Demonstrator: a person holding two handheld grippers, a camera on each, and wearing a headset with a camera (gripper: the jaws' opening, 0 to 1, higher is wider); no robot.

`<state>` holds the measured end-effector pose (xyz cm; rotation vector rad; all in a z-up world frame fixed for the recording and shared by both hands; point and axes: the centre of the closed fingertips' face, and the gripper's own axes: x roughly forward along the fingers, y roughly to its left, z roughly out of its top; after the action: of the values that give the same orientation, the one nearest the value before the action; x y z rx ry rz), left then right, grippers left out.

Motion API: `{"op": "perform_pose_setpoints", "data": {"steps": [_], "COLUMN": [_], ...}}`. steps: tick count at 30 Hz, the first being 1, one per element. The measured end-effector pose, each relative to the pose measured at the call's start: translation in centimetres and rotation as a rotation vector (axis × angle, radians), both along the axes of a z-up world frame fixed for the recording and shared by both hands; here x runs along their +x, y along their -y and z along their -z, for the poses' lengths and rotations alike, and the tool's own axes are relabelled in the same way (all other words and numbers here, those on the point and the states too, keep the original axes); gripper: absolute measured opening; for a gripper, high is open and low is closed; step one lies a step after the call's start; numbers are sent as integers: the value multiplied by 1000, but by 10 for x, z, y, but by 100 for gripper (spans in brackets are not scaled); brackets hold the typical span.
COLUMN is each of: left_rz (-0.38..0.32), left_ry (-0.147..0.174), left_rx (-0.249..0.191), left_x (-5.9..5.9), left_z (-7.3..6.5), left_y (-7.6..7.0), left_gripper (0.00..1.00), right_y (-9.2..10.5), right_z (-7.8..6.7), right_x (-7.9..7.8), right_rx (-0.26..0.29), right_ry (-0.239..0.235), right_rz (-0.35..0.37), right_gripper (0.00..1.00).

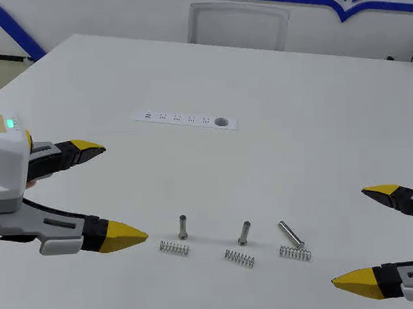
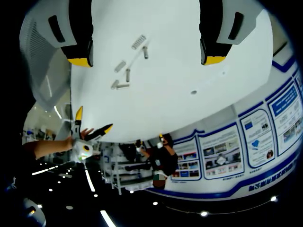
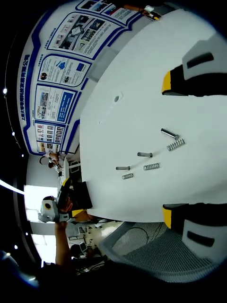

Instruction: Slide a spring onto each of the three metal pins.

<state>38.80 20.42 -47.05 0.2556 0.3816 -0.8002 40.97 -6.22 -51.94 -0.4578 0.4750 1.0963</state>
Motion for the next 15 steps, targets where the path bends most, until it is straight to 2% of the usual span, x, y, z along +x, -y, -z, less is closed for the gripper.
{"op": "perform_pose_setpoints", "data": {"steps": [7, 15], "left_rz": [5, 6], "left_ry": [-14, -21], "left_rx": [3, -12], "left_x": [0, 2], "left_z": [5, 9], "left_y": [0, 1], "left_gripper": [95, 94], "right_y": [-1, 0], "right_z": [6, 8], "right_x": [-1, 1], "right_rx": [-5, -7], "right_ry": [-21, -20], "right_rz": [-4, 5], "right_gripper": [95, 94]}}
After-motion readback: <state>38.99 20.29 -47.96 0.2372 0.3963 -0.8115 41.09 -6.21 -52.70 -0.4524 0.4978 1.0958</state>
